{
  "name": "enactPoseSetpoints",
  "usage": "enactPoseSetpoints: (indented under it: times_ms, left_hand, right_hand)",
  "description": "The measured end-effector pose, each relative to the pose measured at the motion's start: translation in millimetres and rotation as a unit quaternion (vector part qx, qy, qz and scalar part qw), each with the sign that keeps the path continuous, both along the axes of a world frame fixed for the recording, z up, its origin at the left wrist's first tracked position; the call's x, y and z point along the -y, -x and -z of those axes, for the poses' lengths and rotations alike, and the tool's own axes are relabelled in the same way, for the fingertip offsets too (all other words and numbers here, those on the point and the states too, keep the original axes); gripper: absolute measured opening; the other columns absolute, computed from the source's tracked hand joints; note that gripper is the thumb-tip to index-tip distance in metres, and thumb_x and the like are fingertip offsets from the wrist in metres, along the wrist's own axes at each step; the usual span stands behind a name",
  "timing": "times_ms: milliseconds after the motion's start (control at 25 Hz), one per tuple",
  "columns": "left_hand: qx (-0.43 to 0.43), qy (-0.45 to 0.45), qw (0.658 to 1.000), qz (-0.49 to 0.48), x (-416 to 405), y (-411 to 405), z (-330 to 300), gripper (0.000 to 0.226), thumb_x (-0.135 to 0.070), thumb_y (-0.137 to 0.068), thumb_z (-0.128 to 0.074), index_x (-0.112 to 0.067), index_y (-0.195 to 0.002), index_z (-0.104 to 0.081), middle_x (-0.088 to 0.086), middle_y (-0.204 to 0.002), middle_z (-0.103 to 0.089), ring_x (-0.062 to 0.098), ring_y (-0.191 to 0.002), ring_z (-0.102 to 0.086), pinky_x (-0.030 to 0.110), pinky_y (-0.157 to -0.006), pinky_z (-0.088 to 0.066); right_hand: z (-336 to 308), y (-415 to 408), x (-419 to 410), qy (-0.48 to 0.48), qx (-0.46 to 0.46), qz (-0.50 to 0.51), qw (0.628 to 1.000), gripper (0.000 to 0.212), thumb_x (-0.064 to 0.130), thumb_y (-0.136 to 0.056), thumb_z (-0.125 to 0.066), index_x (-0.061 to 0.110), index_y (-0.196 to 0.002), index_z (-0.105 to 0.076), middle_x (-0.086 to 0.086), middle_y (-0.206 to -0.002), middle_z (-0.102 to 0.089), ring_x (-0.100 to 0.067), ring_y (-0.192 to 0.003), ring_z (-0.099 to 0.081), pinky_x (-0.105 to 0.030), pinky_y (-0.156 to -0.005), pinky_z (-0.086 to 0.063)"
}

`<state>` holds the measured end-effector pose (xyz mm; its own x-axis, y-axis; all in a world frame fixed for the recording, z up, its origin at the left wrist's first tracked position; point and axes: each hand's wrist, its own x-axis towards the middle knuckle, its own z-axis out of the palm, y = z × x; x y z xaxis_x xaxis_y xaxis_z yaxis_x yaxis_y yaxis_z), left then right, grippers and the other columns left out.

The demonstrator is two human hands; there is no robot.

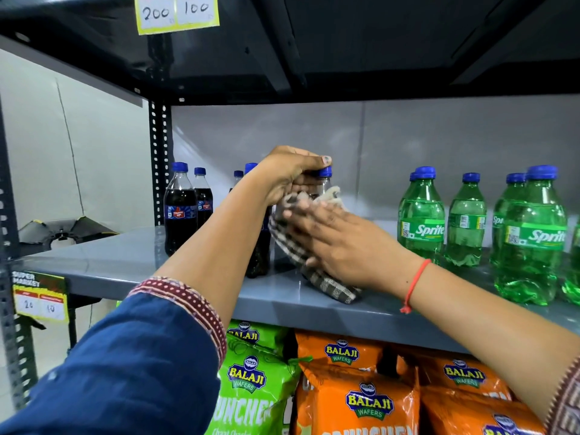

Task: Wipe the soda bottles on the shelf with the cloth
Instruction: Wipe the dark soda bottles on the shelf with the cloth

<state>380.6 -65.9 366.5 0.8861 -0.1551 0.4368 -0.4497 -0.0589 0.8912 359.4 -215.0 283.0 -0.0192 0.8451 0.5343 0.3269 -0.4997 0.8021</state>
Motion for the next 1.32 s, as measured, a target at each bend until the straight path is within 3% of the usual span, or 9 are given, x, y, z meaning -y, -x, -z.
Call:
enactPoseSetpoints:
  times_ms: [320,440,560,680,800,920,1200,1320]
  left_hand:
    - [0.003,-0.01,1.0,0.003,0,-2,-2,0.009,-0.014,-0.078,-0.066,-0.005,-0.081,-0.066,0.01,-0.081,-0.069,0.013,-0.06,-0.068,0.023,-0.057,-0.056]
    - [0.01,-0.008,1.0,-0.003,0,-3,-1,0.013,-0.014,-0.077,-0.067,-0.002,-0.082,-0.067,0.012,-0.083,-0.068,0.016,-0.064,-0.066,0.025,-0.066,-0.057]
    - [0.002,-0.007,1.0,0.002,-1,-3,-1,0.009,-0.015,-0.077,-0.066,-0.006,-0.08,-0.067,0.007,-0.077,-0.071,0.014,-0.061,-0.068,0.023,-0.062,-0.057]
    - [0.005,-0.009,1.0,-0.008,-1,-4,-1,0.011,-0.016,-0.076,-0.068,-0.006,-0.08,-0.068,0.007,-0.076,-0.072,0.016,-0.061,-0.067,0.022,-0.061,-0.056]
    - [0.003,-0.011,1.0,-0.001,0,-2,-1,0.009,-0.016,-0.077,-0.066,-0.007,-0.081,-0.066,0.005,-0.075,-0.072,0.013,-0.061,-0.068,0.022,-0.06,-0.056]
    - [0.005,-0.01,1.0,-0.008,-1,-1,-1,0.011,-0.015,-0.077,-0.067,-0.005,-0.08,-0.067,0.009,-0.08,-0.07,0.014,-0.061,-0.066,0.021,-0.059,-0.055]
    - [0.004,-0.008,1.0,0.0,1,2,-1,0.008,-0.014,-0.079,-0.065,-0.007,-0.081,-0.066,-0.001,-0.062,-0.072,0.011,-0.058,-0.068,0.02,-0.057,-0.056]
    - [0.007,0.004,1.0,0.003,1,2,0,0.008,-0.013,-0.078,-0.065,-0.005,-0.08,-0.066,0.003,-0.067,-0.072,0.013,-0.058,-0.067,0.021,-0.059,-0.056]
  right_hand:
    - [-7,0,9,0.034,-0.014,0.004,0.999,0.052,0.03,-0.076,-0.071,0.002,-0.117,-0.059,-0.015,-0.13,-0.056,-0.036,-0.121,-0.05,-0.052,-0.094,-0.045]
    - [-9,2,9,-0.019,-0.047,-0.006,0.999,0.059,0.03,-0.074,-0.074,-0.002,-0.12,-0.056,-0.021,-0.129,-0.056,-0.042,-0.119,-0.049,-0.056,-0.092,-0.044]
    - [-4,2,10,0.04,-0.029,0.006,0.999,0.057,0.034,-0.072,-0.075,0.002,-0.116,-0.06,-0.016,-0.127,-0.059,-0.037,-0.118,-0.052,-0.052,-0.092,-0.046]
    - [-5,0,10,-0.013,-0.052,-0.011,0.998,0.055,0.029,-0.074,-0.074,-0.001,-0.118,-0.058,-0.019,-0.129,-0.056,-0.042,-0.12,-0.048,-0.055,-0.094,-0.044]
    - [-4,-1,11,0.033,-0.034,-0.003,0.999,0.053,0.032,-0.076,-0.071,0.001,-0.117,-0.059,-0.017,-0.129,-0.057,-0.039,-0.12,-0.049,-0.052,-0.094,-0.045]
    - [-5,-3,12,-0.015,-0.051,-0.015,0.998,0.053,0.031,-0.079,-0.068,-0.001,-0.12,-0.056,-0.02,-0.131,-0.054,-0.042,-0.122,-0.047,-0.054,-0.096,-0.043]
    - [3,-4,11,0.013,-0.027,-0.011,0.999,0.051,0.034,-0.076,-0.07,0.004,-0.117,-0.06,-0.013,-0.129,-0.057,-0.035,-0.121,-0.05,-0.048,-0.096,-0.045]
    - [1,-5,13,0.009,-0.024,-0.018,1.0,0.054,0.032,-0.076,-0.072,0.002,-0.118,-0.059,-0.016,-0.129,-0.057,-0.037,-0.12,-0.05,-0.05,-0.095,-0.044]
